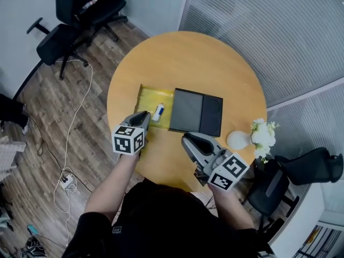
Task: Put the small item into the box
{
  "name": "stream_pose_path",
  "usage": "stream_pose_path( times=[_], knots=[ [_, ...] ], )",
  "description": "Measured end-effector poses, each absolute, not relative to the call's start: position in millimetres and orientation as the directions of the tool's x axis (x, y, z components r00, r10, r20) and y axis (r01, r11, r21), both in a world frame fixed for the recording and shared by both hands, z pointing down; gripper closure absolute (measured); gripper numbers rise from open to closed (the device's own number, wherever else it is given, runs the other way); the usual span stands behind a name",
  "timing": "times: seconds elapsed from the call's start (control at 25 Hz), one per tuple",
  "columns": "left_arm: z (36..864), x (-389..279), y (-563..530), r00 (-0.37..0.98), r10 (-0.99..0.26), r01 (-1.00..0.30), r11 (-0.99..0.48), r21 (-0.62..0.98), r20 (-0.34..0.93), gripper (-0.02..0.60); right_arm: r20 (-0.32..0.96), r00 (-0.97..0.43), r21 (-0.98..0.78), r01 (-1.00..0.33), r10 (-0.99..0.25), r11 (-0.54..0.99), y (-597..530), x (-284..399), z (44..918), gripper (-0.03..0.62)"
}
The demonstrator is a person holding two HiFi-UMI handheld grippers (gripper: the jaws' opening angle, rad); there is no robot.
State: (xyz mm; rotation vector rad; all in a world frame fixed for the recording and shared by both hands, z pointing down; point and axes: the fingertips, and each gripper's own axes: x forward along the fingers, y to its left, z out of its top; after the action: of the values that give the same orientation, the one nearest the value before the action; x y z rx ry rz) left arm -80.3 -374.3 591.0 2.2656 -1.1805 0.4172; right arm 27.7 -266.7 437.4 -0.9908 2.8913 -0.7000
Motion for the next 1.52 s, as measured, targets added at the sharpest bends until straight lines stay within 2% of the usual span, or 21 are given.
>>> stream_pose_path(
  times=[0.68,1.0,1.2,1.52],
  knots=[
    [499.9,-90.3,-323.5,0.571,-0.72,-0.817,-0.545,0.189,0.394,0.552,0.065,-0.778,-0.333,-0.607,-0.625,0.722,-240.5,45.0,408.5,0.554],
    [438.8,-91.9,-310.9,0.587,-0.742,-0.796,-0.602,0.062,0.324,0.552,0.018,-0.764,-0.279,-0.623,-0.645,0.731,-249.6,52.8,382.5,0.556],
    [398.0,-94.4,-292.6,0.594,-0.766,-0.791,-0.611,0.009,0.245,0.552,-0.037,-0.762,-0.226,-0.624,-0.647,0.748,-251.3,51.7,352.0,0.556],
    [357.7,-98.2,-260.2,0.613,-0.78,-0.787,-0.617,0.011,0.124,0.552,-0.074,-0.773,-0.152,-0.616,-0.63,0.773,-236.2,51.8,329.4,0.556]
  ],
)
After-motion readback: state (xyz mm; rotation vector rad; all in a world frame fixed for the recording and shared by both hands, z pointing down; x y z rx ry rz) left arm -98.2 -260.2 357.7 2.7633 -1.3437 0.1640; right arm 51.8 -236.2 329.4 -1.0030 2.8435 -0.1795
